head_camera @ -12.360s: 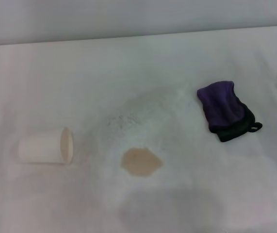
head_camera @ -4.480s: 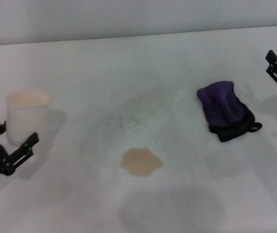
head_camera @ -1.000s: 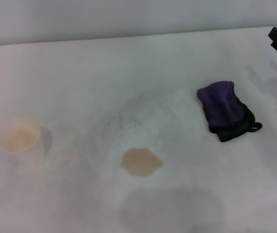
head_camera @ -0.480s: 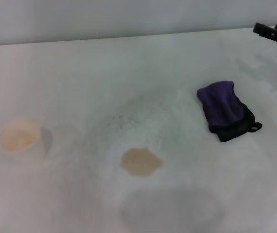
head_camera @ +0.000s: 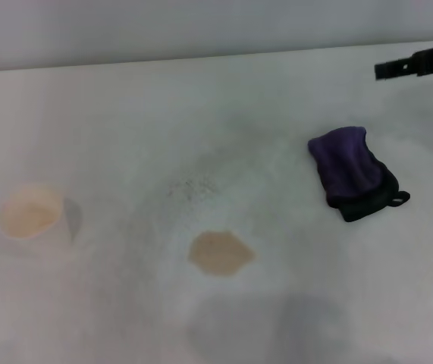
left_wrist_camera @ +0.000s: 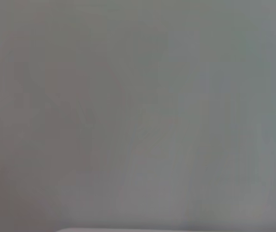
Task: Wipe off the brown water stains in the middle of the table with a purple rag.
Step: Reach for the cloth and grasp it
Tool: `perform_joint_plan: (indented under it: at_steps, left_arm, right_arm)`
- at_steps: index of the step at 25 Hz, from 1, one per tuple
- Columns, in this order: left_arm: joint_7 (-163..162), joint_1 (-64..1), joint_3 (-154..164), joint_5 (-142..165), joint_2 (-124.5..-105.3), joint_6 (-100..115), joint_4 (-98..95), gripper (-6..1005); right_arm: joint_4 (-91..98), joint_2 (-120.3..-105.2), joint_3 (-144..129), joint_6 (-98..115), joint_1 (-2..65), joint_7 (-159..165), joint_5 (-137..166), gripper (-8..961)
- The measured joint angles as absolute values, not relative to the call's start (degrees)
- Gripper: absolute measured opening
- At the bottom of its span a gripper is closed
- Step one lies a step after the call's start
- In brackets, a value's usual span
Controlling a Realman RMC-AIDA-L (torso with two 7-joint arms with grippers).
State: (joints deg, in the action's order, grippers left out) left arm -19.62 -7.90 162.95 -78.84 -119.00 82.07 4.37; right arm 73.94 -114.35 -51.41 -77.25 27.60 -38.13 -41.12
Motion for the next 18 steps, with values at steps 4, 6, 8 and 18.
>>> perform_joint_plan:
  at_steps: [4,6,8,18]
  left_arm:
    - [-19.5,-8.3,162.9,-78.9,-118.94,82.2,4.5,892]
    - [-19.5,-8.4,162.9,-78.9,-118.9,82.5,4.6,892]
    - [-19.5,-8.7,163.0,-78.9,-118.9,82.5,4.8,892]
    - [-18.3,-9.9,162.9,-78.8,-118.92,84.1,5.3,892]
  right_arm:
    - [79.1,-114.98,-57.1,-84.4,30.4,-30.7,-33.1,840]
    - [80.0,-114.93,-61.5,-87.0,31.8,-26.6,-29.2,840]
    - [80.3,-115.13,-64.5,-88.6,33.0,-23.7,-25.7,840]
    - [69.7,-115.4,-74.7,-85.0,39.0,-15.1,-23.2,841]
